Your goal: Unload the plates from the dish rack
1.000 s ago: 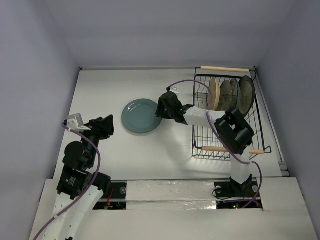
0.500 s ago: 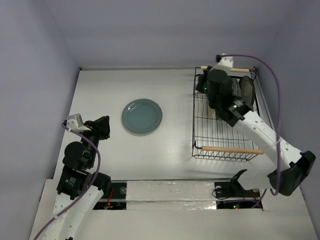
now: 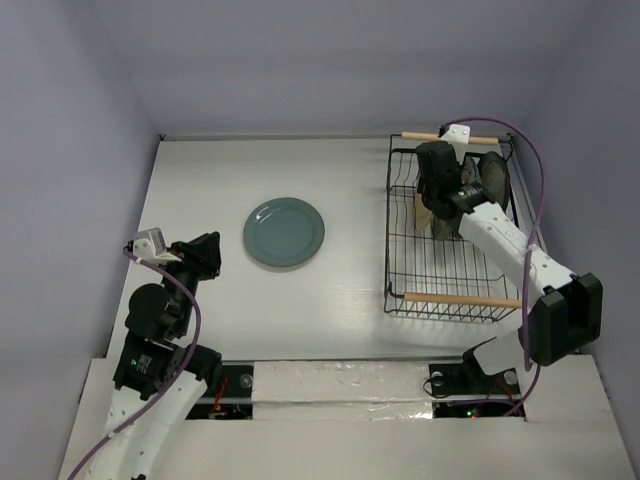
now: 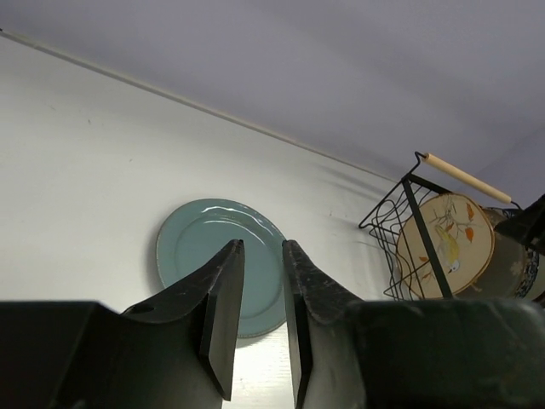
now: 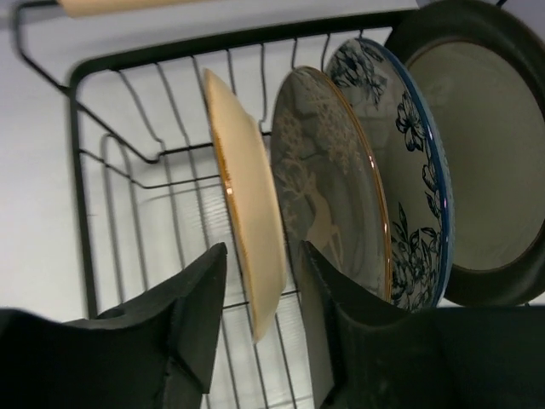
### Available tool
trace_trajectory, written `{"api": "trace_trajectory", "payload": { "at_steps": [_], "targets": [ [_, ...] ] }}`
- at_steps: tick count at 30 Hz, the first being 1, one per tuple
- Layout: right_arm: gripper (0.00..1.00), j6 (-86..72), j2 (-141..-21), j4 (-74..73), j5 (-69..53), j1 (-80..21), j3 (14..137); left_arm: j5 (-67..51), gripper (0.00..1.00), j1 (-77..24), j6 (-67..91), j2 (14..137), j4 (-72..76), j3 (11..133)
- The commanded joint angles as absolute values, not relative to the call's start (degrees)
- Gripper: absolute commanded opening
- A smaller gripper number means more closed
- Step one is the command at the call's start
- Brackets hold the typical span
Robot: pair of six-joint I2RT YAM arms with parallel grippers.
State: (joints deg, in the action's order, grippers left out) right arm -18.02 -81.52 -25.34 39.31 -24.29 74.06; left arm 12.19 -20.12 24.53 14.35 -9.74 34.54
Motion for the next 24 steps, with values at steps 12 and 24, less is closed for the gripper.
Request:
{"api": "trace_trajectory", "payload": {
  "at_steps": [12,24],
  "targets": [
    [0.08,-13.8,-89.6,-27.5,46.7,-22.3,79.4,11.9,0.23,-19.8,24.3,13.4,-8.0,35.7],
    [0.00,-7.4,-80.9,-29.4,51.9,-22.3,85.0,11.9,0.24,-19.8,24.3,13.4,-7.9,35.7]
  ]
}}
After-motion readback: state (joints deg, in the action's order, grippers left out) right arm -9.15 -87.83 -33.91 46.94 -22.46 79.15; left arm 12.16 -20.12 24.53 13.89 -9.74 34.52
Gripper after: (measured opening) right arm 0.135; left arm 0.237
